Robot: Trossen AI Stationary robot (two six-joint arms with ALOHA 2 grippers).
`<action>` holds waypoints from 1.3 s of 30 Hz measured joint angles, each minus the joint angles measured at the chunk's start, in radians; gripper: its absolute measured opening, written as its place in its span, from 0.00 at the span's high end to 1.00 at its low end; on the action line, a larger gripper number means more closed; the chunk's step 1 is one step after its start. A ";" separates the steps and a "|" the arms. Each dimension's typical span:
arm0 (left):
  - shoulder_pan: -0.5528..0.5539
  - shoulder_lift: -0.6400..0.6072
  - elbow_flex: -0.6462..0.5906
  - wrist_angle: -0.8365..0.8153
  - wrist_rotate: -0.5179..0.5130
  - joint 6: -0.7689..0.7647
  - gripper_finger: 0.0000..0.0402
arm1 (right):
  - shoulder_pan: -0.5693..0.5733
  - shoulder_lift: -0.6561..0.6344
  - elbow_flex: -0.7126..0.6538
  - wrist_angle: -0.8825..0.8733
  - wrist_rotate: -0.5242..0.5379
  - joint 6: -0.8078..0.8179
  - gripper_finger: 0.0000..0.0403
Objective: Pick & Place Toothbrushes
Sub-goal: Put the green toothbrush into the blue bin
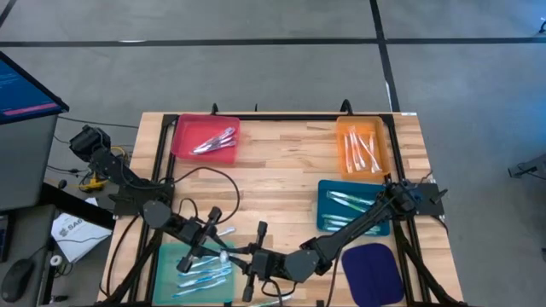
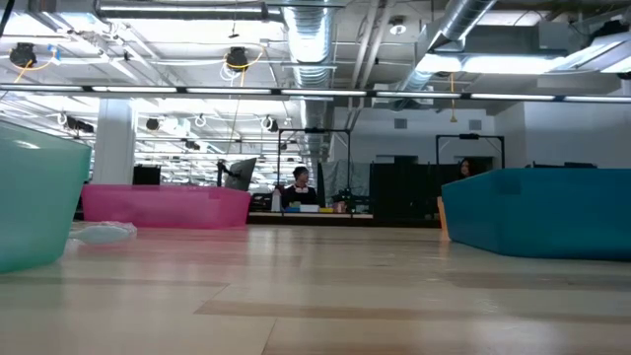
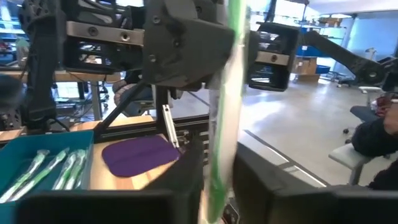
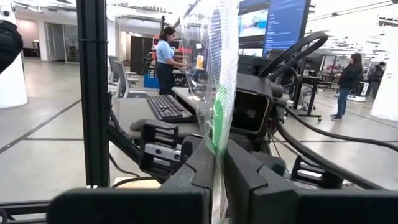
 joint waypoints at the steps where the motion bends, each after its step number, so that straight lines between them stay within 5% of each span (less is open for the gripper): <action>1: 0.000 0.000 0.000 -0.002 0.006 0.000 0.87 | 0.000 0.000 0.000 0.000 0.000 0.000 0.97; 3: -0.001 0.000 0.000 -0.004 0.006 0.008 0.94 | 0.000 0.000 0.000 0.001 0.001 0.008 0.97; 10: -0.001 0.000 0.000 -0.005 0.025 -0.016 0.95 | 0.001 0.000 0.000 0.000 0.001 0.004 0.91; 19: 0.000 0.000 0.000 -0.012 0.026 -0.022 0.95 | 0.003 0.000 0.000 0.000 0.007 0.041 0.63; 28: 0.000 -0.008 0.000 -0.038 0.026 -0.018 0.95 | 0.032 -0.001 0.000 0.001 0.200 0.029 0.32; 39: 0.006 -0.008 0.000 -0.078 0.001 -0.021 0.95 | 0.140 -0.083 0.000 -0.049 0.282 -0.048 0.28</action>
